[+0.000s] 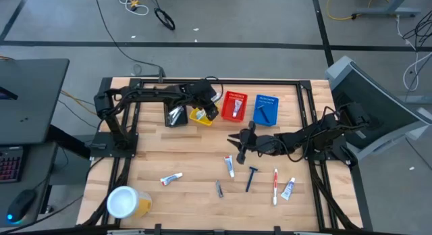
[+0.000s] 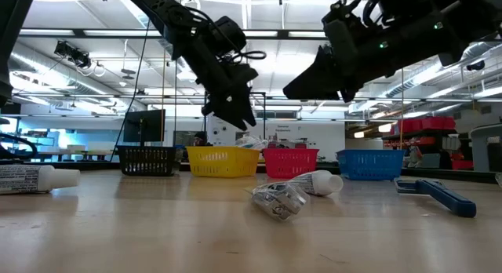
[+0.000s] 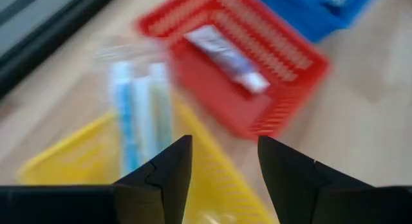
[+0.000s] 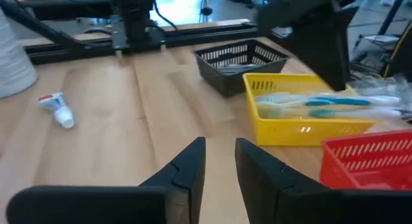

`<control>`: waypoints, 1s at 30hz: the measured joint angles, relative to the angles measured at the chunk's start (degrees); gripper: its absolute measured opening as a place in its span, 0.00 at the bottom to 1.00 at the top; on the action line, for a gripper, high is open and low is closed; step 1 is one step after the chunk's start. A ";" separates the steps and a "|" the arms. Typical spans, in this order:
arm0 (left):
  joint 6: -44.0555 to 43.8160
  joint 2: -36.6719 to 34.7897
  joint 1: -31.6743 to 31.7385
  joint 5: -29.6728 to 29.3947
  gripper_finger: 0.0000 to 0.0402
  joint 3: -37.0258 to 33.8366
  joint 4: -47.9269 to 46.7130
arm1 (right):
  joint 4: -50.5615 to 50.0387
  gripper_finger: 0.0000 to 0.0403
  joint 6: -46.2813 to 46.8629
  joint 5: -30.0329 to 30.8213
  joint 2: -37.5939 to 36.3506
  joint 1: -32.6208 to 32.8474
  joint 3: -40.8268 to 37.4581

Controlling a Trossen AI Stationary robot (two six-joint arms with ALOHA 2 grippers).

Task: Pick & Place Travel size toiletries
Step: Put the orange toothbrush into the yellow bin

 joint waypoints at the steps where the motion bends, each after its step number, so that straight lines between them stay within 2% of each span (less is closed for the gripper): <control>1: 0.47 0.00 -0.76 0.64 0.46 0.18 0.25 | 0.03 0.24 -0.75 -0.75 0.00 -0.09 0.00; 10: 5.98 0.02 -11.89 0.04 0.41 0.24 0.92 | -0.66 0.24 -1.89 -11.83 0.00 -1.74 0.00; 14: 6.05 0.02 -16.68 -6.26 0.40 0.24 0.94 | -0.87 0.25 -0.46 -16.82 0.00 -2.57 0.00; 18: 6.10 0.02 -19.60 -12.35 0.40 0.24 0.91 | -2.58 0.29 0.04 -16.93 0.00 -2.73 0.00; 26: 2.12 0.02 -21.90 -12.93 0.40 0.24 0.52 | -10.76 0.32 9.27 -15.47 -1.86 -3.17 0.00; 30: 0.82 0.02 -22.05 -14.07 0.40 0.24 0.47 | -18.34 0.32 15.50 -19.23 -8.00 -2.77 0.00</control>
